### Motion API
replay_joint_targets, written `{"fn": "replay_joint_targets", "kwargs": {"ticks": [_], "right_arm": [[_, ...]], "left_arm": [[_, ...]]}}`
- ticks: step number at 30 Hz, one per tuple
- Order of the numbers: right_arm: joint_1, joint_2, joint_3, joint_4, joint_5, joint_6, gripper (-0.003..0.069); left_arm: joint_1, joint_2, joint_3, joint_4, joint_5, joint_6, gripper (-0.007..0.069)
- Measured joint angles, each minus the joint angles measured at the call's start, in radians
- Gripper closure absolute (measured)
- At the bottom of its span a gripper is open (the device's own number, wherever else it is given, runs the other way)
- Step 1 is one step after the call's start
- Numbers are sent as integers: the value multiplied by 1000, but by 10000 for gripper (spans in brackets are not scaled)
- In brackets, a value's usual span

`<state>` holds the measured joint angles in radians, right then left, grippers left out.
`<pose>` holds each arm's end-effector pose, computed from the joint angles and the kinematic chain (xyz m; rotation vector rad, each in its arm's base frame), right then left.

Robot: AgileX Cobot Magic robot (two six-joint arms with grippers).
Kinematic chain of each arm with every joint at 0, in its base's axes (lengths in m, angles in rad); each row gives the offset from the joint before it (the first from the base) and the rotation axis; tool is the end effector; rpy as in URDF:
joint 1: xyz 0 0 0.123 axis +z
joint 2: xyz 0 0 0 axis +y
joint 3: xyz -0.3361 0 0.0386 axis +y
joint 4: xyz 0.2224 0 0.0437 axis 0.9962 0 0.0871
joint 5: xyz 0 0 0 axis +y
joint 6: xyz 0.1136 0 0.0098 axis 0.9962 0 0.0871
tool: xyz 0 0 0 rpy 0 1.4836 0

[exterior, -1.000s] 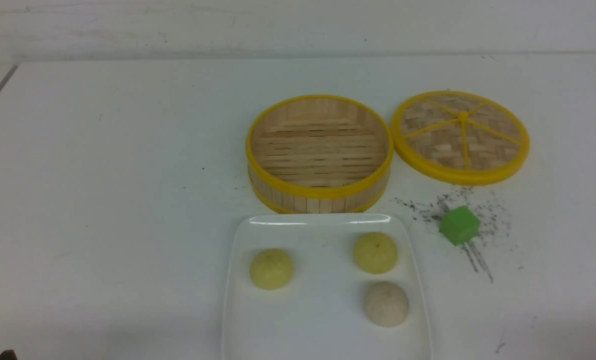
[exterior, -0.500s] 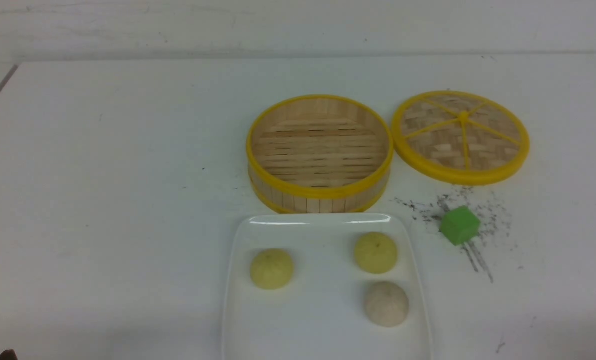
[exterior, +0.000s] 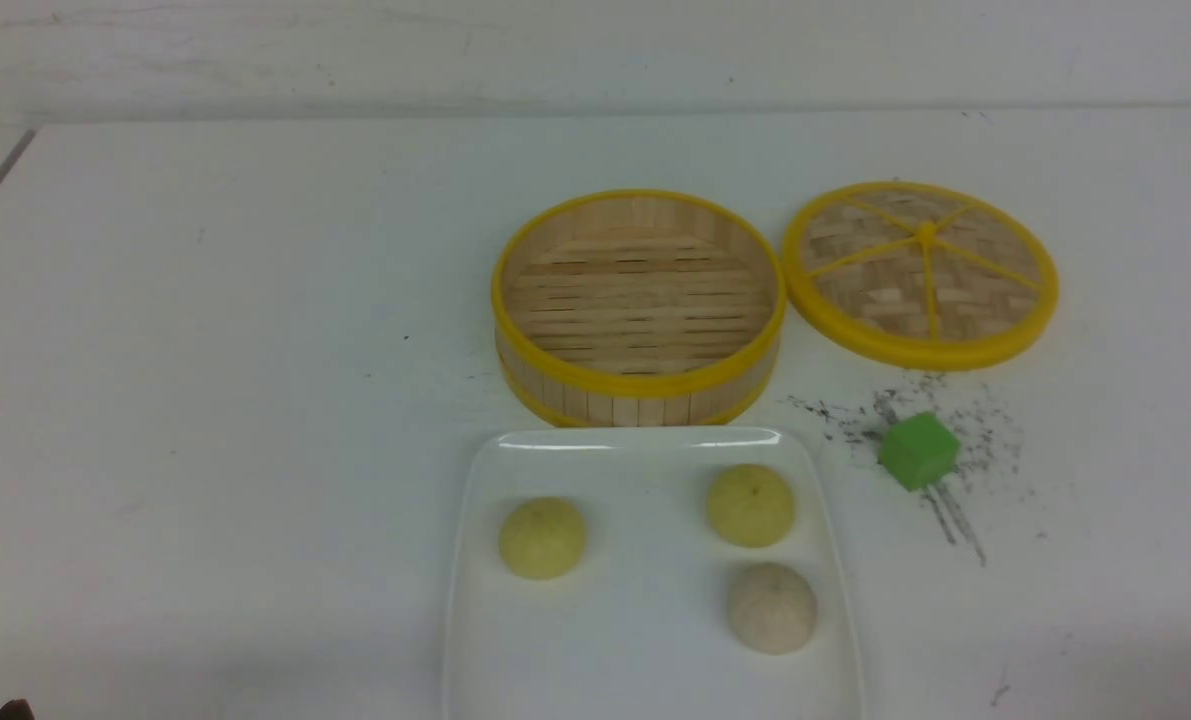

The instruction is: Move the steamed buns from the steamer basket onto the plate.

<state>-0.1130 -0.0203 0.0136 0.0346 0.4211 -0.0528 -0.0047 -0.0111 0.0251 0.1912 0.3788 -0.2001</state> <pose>-0.0066 0.0024 0.1632 0.0775 1.8969 -0.0779 -0.0048 0.0081 0.1648 -0.0648 1.8685 0.0472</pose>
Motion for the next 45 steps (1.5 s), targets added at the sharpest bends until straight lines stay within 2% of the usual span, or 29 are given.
{"fn": "replay_joint_targets", "kwargs": {"ticks": [45], "right_arm": [[0, 0, 1, 0, 0, -1, 165]], "left_arm": [[0, 0, 0, 0, 0, 0, 308]]}}
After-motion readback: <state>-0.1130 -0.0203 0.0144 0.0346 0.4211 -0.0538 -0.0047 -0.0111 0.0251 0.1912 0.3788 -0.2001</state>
